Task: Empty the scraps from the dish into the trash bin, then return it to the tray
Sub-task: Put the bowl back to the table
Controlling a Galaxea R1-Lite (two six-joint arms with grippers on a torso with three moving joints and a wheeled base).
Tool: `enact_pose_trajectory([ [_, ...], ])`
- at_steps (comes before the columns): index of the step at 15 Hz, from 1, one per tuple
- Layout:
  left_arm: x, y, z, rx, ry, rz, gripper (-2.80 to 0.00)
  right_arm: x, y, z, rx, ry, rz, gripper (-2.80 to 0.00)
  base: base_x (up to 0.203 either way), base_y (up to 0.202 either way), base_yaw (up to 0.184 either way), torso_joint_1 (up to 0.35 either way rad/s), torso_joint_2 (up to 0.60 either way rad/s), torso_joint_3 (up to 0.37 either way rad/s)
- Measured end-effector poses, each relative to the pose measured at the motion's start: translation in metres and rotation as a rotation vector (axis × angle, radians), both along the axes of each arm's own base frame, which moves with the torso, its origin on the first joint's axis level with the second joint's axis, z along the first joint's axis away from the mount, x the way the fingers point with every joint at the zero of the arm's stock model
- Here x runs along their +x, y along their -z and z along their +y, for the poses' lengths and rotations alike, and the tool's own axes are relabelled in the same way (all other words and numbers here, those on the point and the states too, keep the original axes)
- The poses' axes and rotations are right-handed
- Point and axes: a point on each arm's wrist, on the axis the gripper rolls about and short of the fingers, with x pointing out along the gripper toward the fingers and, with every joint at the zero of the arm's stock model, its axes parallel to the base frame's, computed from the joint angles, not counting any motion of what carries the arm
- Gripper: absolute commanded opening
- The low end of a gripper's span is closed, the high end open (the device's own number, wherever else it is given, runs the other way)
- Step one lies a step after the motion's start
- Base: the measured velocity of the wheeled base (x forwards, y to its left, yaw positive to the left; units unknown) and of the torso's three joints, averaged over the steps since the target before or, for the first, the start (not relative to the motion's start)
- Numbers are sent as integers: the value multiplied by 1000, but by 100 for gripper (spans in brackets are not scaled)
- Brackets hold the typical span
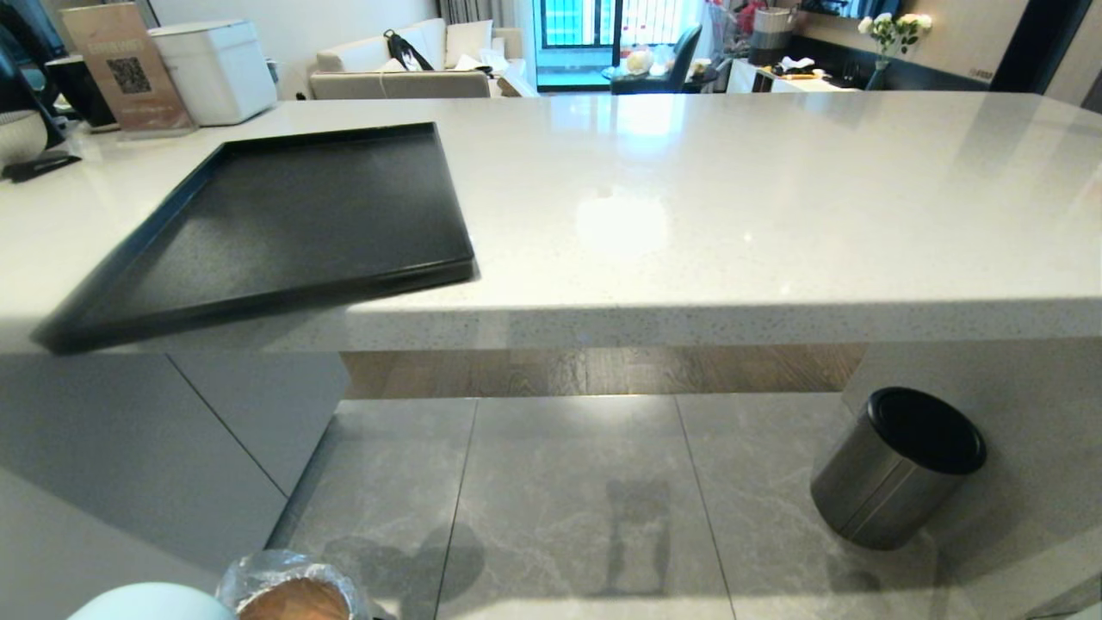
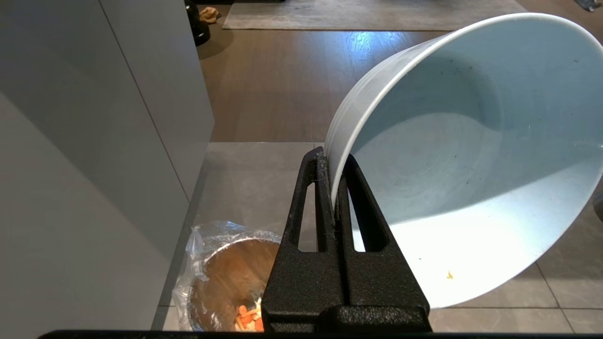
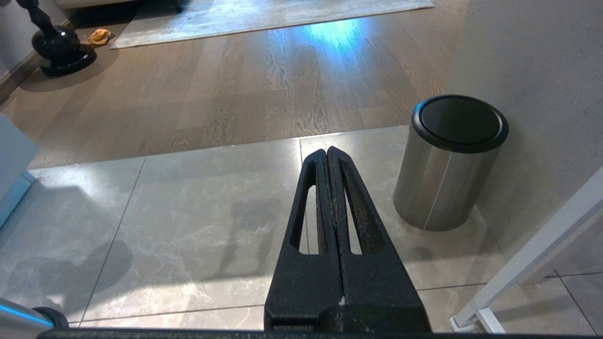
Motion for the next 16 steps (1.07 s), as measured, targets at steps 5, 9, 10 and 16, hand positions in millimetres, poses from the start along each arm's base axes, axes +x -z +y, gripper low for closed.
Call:
enact_pose_trajectory([
  [5, 0, 0, 0, 0, 0, 0, -280, 0, 0, 0, 0, 0, 0, -280, 0, 0, 0, 0, 0, 0],
  [9, 0, 0, 0, 0, 0, 0, -280, 0, 0, 0, 0, 0, 0, -280, 0, 0, 0, 0, 0, 0],
  [10, 0, 0, 0, 0, 0, 0, -280, 0, 0, 0, 0, 0, 0, -280, 0, 0, 0, 0, 0, 0],
  [16, 0, 0, 0, 0, 0, 0, -280, 0, 0, 0, 0, 0, -1, -280, 0, 0, 0, 0, 0, 0],
])
